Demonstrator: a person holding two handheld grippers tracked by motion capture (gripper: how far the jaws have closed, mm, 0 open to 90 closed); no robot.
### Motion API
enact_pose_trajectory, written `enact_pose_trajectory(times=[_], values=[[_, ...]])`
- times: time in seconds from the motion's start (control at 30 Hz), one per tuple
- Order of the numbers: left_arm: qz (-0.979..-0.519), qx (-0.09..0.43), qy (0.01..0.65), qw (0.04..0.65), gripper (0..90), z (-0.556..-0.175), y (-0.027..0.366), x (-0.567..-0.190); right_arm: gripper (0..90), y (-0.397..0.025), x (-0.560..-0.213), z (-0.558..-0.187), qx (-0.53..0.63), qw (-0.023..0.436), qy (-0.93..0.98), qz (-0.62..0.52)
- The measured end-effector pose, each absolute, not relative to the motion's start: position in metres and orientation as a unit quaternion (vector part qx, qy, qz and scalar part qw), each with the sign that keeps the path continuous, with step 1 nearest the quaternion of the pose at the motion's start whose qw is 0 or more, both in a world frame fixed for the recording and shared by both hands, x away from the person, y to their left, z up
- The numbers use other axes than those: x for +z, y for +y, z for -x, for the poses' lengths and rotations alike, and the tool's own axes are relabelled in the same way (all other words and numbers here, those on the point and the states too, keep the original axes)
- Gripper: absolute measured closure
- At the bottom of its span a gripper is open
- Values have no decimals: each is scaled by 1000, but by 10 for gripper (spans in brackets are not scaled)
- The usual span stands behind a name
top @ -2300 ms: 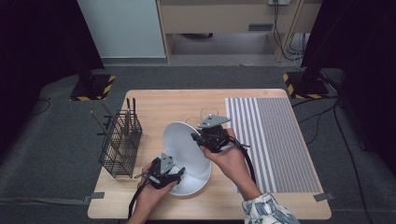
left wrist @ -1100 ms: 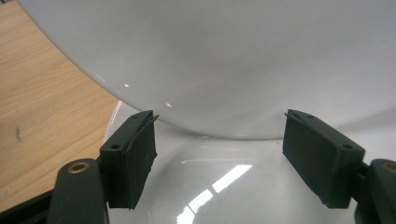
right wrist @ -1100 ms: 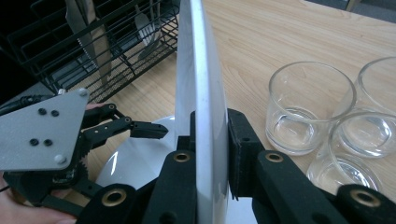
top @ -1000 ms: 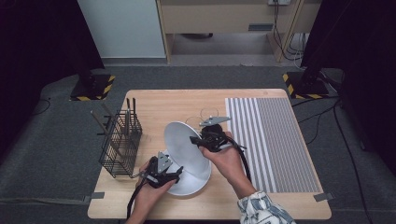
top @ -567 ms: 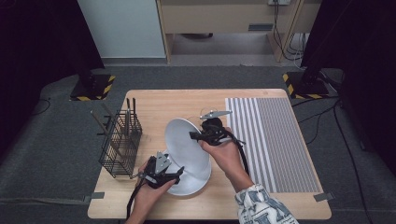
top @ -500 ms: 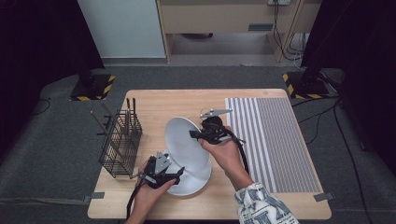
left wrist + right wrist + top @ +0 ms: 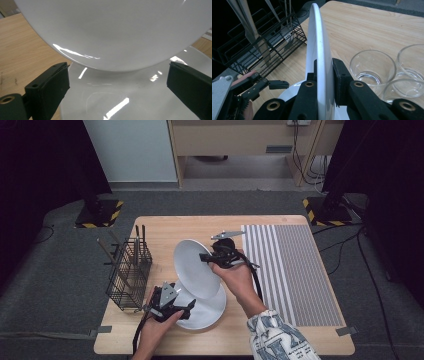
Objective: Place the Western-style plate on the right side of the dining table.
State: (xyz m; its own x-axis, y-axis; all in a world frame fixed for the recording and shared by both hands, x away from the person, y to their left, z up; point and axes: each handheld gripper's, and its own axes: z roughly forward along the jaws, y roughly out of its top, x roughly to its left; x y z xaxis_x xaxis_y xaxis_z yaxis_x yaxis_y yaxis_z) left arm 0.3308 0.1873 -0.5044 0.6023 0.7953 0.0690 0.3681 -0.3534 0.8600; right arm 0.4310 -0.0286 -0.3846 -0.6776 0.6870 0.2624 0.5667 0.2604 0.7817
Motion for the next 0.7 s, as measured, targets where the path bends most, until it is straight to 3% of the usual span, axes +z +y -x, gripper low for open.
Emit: enact_pose_trajectory(times=[0.7], values=[[-787, 248, 370, 426, 39, -332, 188, -506, 828, -34, -380, -435, 468, 75, 782, -404]])
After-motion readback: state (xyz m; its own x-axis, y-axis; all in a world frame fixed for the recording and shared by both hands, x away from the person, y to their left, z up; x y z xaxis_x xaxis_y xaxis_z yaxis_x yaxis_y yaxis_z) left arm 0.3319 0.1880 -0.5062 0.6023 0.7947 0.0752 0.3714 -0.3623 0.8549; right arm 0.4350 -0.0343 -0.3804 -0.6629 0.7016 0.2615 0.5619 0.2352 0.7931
